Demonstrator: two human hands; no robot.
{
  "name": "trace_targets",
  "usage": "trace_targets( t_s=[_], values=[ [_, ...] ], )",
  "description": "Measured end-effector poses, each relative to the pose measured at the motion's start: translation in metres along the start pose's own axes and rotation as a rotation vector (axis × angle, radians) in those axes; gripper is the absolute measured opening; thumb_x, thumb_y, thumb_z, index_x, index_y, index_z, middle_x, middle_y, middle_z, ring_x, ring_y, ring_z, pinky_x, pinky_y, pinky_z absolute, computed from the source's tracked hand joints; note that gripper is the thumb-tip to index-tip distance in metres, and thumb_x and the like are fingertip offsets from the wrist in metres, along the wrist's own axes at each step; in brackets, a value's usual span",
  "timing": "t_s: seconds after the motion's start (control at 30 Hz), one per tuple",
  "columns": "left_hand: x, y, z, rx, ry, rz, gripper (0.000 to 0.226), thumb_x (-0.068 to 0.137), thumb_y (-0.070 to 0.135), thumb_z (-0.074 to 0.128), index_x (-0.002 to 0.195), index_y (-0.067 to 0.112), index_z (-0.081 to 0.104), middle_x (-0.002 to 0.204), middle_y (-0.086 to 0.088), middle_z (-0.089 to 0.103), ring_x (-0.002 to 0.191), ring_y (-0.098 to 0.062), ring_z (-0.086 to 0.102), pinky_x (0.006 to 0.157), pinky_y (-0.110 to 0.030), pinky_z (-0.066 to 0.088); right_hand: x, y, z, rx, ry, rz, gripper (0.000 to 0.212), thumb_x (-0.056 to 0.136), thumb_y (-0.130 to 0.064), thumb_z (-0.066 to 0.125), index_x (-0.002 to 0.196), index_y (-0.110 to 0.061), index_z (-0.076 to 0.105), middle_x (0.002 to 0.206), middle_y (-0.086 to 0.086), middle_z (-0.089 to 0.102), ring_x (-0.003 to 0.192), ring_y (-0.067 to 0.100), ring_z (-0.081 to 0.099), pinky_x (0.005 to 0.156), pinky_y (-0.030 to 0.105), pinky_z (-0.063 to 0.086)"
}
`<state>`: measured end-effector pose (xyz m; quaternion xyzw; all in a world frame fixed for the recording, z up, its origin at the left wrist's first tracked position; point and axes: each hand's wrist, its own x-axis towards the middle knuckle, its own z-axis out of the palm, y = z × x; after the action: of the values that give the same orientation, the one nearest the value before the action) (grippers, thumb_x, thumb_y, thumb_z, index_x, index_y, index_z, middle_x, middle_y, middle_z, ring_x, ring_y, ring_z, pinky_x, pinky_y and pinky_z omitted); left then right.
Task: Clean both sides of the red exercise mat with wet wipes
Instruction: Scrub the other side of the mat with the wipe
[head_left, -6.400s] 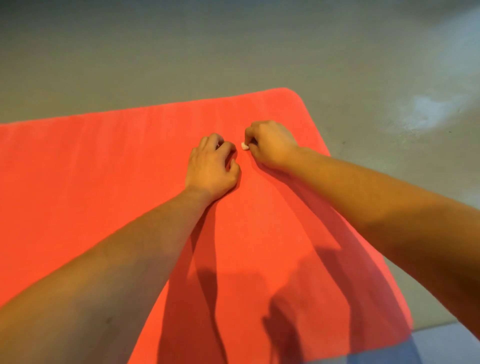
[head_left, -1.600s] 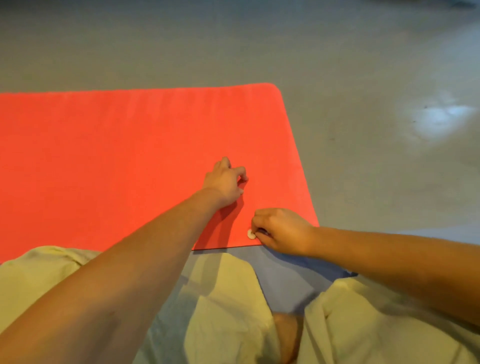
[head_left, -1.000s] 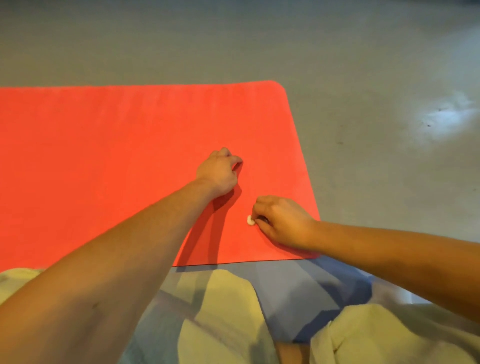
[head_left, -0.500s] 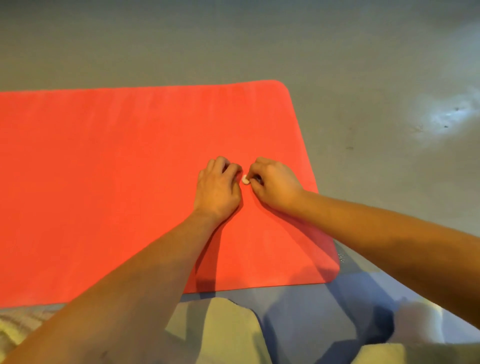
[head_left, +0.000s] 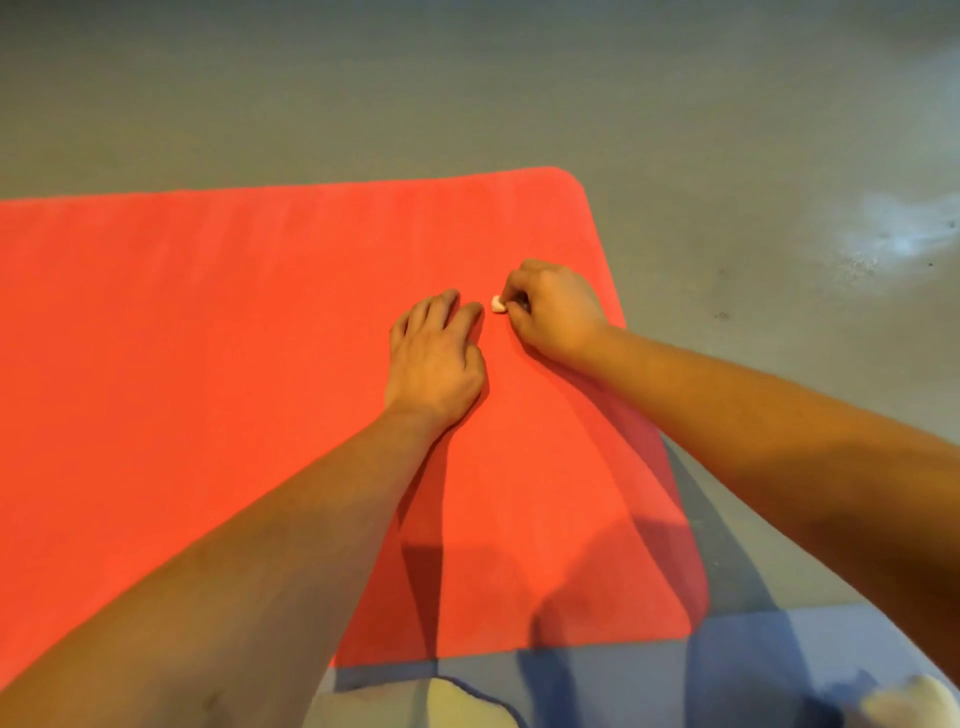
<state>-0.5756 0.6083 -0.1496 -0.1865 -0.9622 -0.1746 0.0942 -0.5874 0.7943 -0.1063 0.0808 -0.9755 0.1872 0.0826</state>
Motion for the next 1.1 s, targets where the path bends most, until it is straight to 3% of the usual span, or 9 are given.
trace_targets(
  t_s=[0.1, 0.3, 0.43, 0.6, 0.73, 1.1],
  values=[
    [0.014, -0.002, 0.003, -0.005, -0.003, -0.002, 0.053, 0.090, 0.033, 0.040, 0.138, 0.027, 0.061, 0.152, -0.004, 0.052, 0.139, -0.027, 0.044, 0.115, -0.048, 0.034, 0.000, 0.000, 0.002, 0.013, 0.017, 0.005, 0.013, 0.086, -0.024, 0.059, 0.089, -0.022, 0.072, 0.088, -0.003, 0.063, 0.080, 0.025, 0.064, 0.063, 0.035, 0.045],
    [0.052, -0.007, 0.013, 0.009, -0.014, 0.022, 0.050, 0.090, 0.030, 0.042, 0.137, 0.029, 0.061, 0.152, -0.002, 0.052, 0.139, -0.026, 0.043, 0.116, -0.049, 0.033, -0.040, 0.006, -0.002, 0.054, -0.066, -0.212, 0.008, 0.085, -0.023, 0.060, 0.087, -0.024, 0.068, 0.084, -0.009, 0.056, 0.080, 0.016, 0.059, 0.064, 0.037, 0.047],
    [0.079, -0.009, 0.020, 0.017, 0.006, 0.008, 0.050, 0.089, 0.032, 0.041, 0.136, 0.028, 0.060, 0.151, -0.002, 0.052, 0.139, -0.026, 0.043, 0.115, -0.050, 0.034, 0.012, 0.022, 0.008, 0.060, 0.010, -0.147, 0.011, 0.084, -0.023, 0.060, 0.088, -0.024, 0.071, 0.084, -0.008, 0.059, 0.076, 0.018, 0.060, 0.062, 0.036, 0.047],
    [0.090, -0.011, 0.025, 0.031, 0.028, 0.020, 0.053, 0.089, 0.034, 0.037, 0.136, 0.029, 0.060, 0.151, -0.001, 0.051, 0.138, -0.025, 0.043, 0.115, -0.049, 0.034, 0.122, 0.052, 0.017, -0.028, 0.076, 0.030, 0.012, 0.086, -0.024, 0.062, 0.087, -0.021, 0.074, 0.093, 0.000, 0.071, 0.088, 0.028, 0.067, 0.068, 0.035, 0.049],
    [0.094, -0.012, 0.028, 0.035, 0.004, 0.016, 0.054, 0.095, 0.051, 0.039, 0.143, 0.034, 0.056, 0.156, -0.001, 0.047, 0.143, -0.024, 0.037, 0.119, -0.052, 0.029, 0.179, 0.067, 0.017, -0.059, 0.047, 0.138, 0.015, 0.084, -0.018, 0.061, 0.088, -0.021, 0.075, 0.097, 0.001, 0.074, 0.092, 0.028, 0.069, 0.072, 0.032, 0.051],
    [0.099, -0.009, 0.027, 0.093, -0.039, 0.037, 0.072, 0.089, 0.076, 0.036, 0.150, 0.040, 0.049, 0.159, -0.004, 0.040, 0.146, -0.027, 0.032, 0.120, -0.057, 0.025, 0.135, 0.069, 0.014, 0.001, 0.061, -0.028, 0.015, 0.084, -0.023, 0.058, 0.086, -0.021, 0.073, 0.091, -0.004, 0.069, 0.083, 0.023, 0.065, 0.067, 0.035, 0.050]
  ],
)
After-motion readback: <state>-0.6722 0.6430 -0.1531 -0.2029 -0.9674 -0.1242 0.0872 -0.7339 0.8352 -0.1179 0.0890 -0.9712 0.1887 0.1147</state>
